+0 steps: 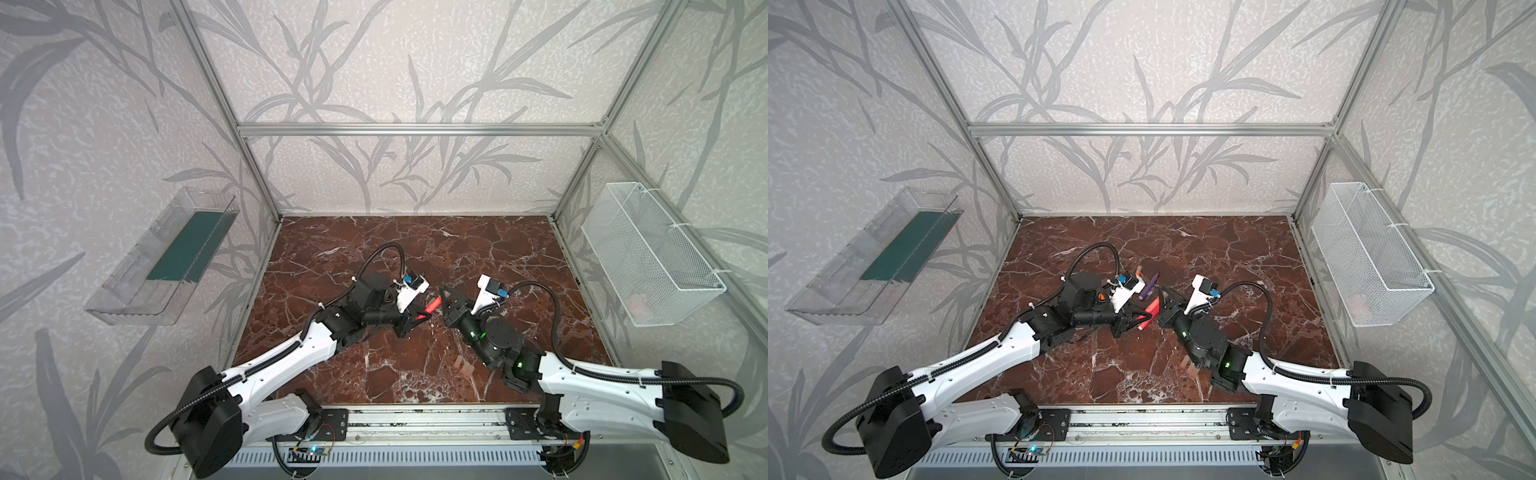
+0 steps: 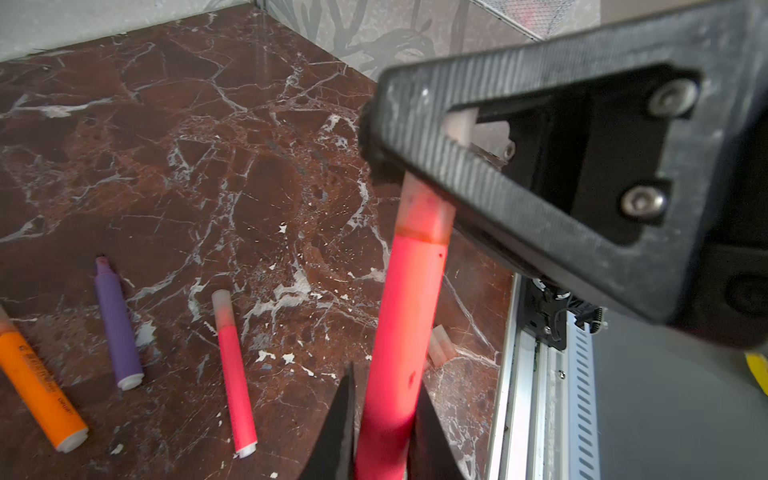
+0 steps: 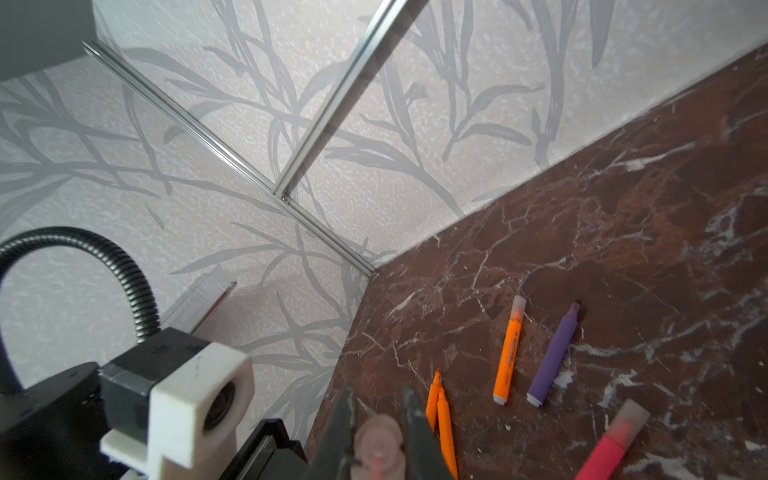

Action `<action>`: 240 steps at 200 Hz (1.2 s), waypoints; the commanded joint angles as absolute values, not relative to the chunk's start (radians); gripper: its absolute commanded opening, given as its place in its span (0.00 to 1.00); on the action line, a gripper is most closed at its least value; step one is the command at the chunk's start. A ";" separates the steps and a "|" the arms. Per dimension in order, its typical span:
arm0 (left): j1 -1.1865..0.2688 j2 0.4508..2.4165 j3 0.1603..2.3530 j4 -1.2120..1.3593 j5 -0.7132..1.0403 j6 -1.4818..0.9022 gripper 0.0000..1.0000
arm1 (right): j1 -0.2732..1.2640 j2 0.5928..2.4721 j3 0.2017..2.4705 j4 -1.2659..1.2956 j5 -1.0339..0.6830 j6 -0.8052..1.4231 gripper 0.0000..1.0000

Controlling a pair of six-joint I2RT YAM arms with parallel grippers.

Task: Insert the pens into the pen caps
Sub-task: 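Press the cap further onto the marker with the right gripper while the left holds, then open the right gripper and withdraw it while the left lowers the capped pink marker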

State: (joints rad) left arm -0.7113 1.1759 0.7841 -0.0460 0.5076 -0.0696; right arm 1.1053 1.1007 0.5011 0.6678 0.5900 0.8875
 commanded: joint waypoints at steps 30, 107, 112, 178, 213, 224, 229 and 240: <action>-0.698 1.197 0.914 0.337 -0.088 -0.106 0.00 | 1.261 1.182 0.518 0.325 0.303 1.033 0.00; -0.698 1.195 0.830 0.235 -0.019 -0.170 0.00 | 1.147 0.940 0.521 0.131 0.439 0.869 0.62; -0.698 1.196 0.811 0.232 -0.024 -0.186 0.00 | 1.136 0.917 0.521 0.107 0.449 0.861 0.67; -0.570 1.172 0.627 0.031 -0.208 -0.449 0.00 | 0.999 0.623 0.510 -0.230 0.547 0.785 0.95; -0.488 1.215 0.608 -0.071 -0.243 -0.525 0.00 | 0.904 0.536 0.495 -0.315 0.584 0.725 0.98; -0.461 1.234 0.603 -0.089 -0.243 -0.549 0.00 | 0.871 0.535 0.497 -0.341 0.602 0.709 1.00; -0.451 1.241 0.601 -0.094 -0.245 -0.556 0.00 | 0.853 0.540 0.496 -0.347 0.605 0.701 1.00; -0.430 1.259 0.592 -0.089 -0.244 -0.563 0.00 | 0.810 0.554 0.489 -0.353 0.606 0.691 1.00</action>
